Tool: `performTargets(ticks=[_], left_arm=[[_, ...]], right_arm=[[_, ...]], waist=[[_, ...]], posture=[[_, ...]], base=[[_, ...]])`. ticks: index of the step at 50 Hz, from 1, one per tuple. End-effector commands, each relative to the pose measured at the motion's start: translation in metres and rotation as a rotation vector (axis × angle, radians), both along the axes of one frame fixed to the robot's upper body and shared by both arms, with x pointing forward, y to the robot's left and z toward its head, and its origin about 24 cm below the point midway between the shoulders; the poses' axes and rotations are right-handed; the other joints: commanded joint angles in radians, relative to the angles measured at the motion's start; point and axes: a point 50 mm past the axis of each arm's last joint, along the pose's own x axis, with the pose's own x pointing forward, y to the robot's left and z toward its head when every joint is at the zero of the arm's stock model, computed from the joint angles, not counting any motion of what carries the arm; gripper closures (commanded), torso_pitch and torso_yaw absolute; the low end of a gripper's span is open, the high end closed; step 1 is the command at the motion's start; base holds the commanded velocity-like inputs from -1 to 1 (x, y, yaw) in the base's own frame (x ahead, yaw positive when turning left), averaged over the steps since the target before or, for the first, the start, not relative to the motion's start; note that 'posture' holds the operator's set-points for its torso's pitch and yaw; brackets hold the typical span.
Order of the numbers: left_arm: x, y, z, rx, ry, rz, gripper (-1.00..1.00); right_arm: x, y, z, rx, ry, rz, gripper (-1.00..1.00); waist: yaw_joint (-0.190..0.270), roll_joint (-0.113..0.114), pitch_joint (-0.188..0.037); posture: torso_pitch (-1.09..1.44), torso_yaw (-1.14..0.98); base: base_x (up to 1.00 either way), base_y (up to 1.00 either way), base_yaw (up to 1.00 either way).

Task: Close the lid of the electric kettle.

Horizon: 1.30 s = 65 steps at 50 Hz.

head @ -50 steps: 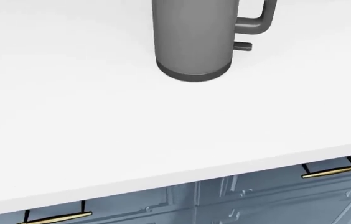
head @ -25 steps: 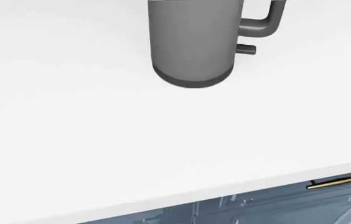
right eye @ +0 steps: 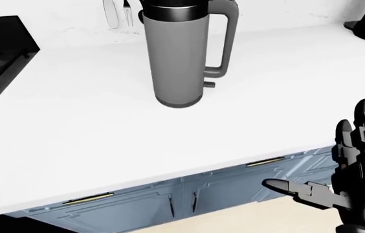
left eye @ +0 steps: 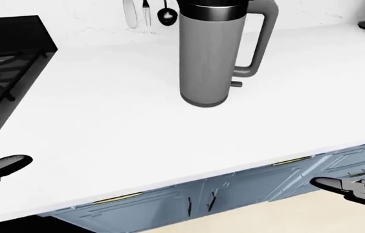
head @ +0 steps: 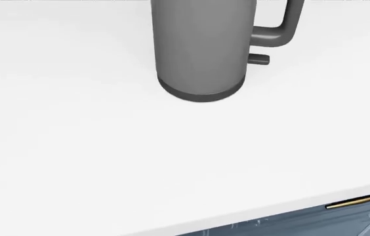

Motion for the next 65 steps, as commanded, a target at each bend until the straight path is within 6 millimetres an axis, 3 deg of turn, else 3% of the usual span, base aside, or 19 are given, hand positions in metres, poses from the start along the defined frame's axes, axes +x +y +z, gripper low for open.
performTargets(ticks=[1, 12, 21, 34, 50, 65], left_arm=[[-0.0035, -0.003, 0.0113, 0.054, -0.055, 0.001, -1.0], [-0.0035, -0.0038, 0.0114, 0.065, -0.062, -0.001, -1.0], [-0.0025, -0.0031, 0.0102, 0.072, -0.057, 0.006, -1.0], [-0.0039, -0.0039, 0.0116, 0.071, -0.057, 0.004, -1.0], [-0.0022, -0.0036, 0.0103, 0.072, -0.056, 0.004, -1.0], [-0.0014, -0.0042, 0.0092, 0.076, -0.055, 0.004, -1.0]], right_arm=[[-0.0031, 0.0034, 0.0099, -0.051, -0.051, 0.001, -1.0], [-0.0018, 0.0047, 0.0098, -0.054, -0.05, 0.003, -1.0], [-0.0026, 0.0039, 0.0103, -0.056, -0.052, 0.002, -1.0], [-0.0026, 0.004, 0.0104, -0.056, -0.053, 0.003, -1.0], [-0.0021, 0.0046, 0.0099, -0.058, -0.051, 0.004, -1.0], [-0.0015, 0.0054, 0.0092, -0.058, -0.048, 0.004, -1.0]], waist=[[0.0, 0.003, -0.011], [0.0, 0.004, -0.009], [0.002, 0.004, -0.042], [0.004, 0.006, -0.133], [0.009, 0.01, -0.29], [0.019, 0.009, -0.37]], posture=[[0.0, 0.0], [-0.01, 0.0], [-0.08, 0.0], [-0.21, 0.0], [-0.37, 0.0], [-0.52, 0.0]], base=[[0.0, 0.0, 0.0], [0.0, 0.0, 0.0], [0.0, 0.0, 0.0], [0.0, 0.0, 0.0], [0.0, 0.0, 0.0], [0.0, 0.0, 0.0]])
